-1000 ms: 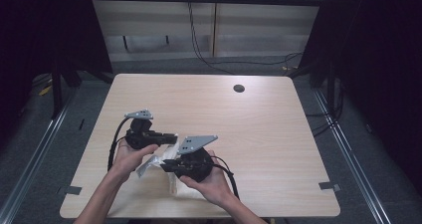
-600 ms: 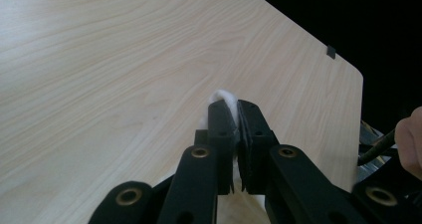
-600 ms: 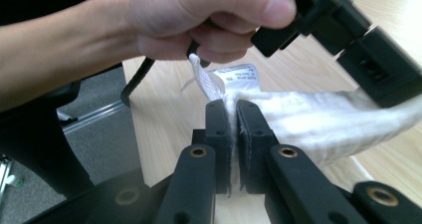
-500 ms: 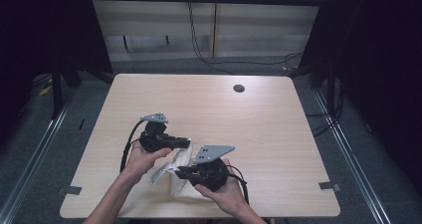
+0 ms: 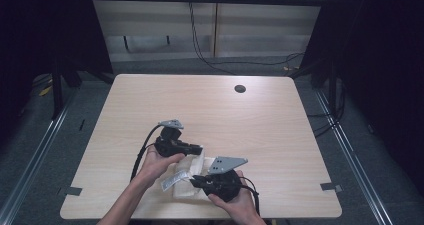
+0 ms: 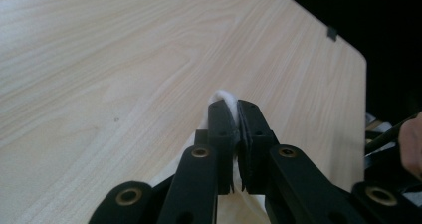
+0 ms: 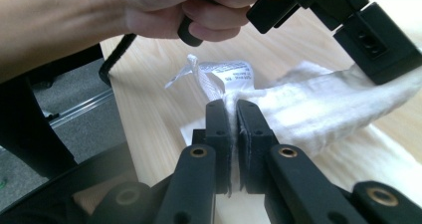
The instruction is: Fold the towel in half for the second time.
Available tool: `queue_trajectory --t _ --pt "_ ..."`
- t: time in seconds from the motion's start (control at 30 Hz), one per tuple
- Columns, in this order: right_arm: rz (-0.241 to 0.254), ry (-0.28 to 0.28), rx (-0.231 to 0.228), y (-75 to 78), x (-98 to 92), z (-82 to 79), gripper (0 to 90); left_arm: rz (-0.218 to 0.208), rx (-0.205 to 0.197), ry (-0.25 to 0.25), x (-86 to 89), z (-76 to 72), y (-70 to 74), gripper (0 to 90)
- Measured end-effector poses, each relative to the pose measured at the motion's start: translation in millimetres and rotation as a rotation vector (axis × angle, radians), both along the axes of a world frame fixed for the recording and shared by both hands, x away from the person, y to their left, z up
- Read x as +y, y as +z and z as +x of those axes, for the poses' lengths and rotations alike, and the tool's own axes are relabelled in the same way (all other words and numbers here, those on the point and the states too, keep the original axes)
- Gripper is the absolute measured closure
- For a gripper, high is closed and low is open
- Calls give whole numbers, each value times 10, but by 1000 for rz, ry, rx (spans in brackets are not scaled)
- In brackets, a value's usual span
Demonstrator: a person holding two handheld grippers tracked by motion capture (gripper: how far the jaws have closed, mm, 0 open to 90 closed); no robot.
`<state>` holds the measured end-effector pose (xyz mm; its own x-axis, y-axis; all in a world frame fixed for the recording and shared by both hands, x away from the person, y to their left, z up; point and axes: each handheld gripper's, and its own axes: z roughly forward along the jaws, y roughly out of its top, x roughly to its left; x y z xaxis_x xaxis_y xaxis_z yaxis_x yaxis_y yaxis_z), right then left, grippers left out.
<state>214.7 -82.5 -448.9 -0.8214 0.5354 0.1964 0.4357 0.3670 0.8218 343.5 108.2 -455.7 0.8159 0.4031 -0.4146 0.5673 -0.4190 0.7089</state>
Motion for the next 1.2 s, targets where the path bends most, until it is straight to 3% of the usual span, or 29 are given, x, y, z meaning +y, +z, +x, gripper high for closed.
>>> queue_trajectory --t 0.2,0.37,0.5,0.6,0.73,0.83,1.0,1.2 --pt "-35 -23 9 -122 -105 -30 850 29 51 -34 -136 39 -187 857" --pt "-61 -31 29 -258 -135 -35 846 59 56 -37 -240 34 -303 850" --pt "-99 -38 37 -326 -147 -49 829 49 76 -41 -327 43 -380 832" --pt "-119 -35 41 -337 -161 -71 793 47 79 -39 -369 30 -390 773" --pt "-124 -48 35 -308 -222 -86 746 7 85 -56 -383 24 -366 688" --pt "-140 -55 28 -286 -278 -96 709 16 80 -49 -379 40 -344 638" --pt "-121 -79 46 -283 -436 -111 663 -10 79 -37 -370 64 -319 601" --pt "-147 -128 57 -330 -540 -111 603 -11 63 -22 -341 80 -278 563"
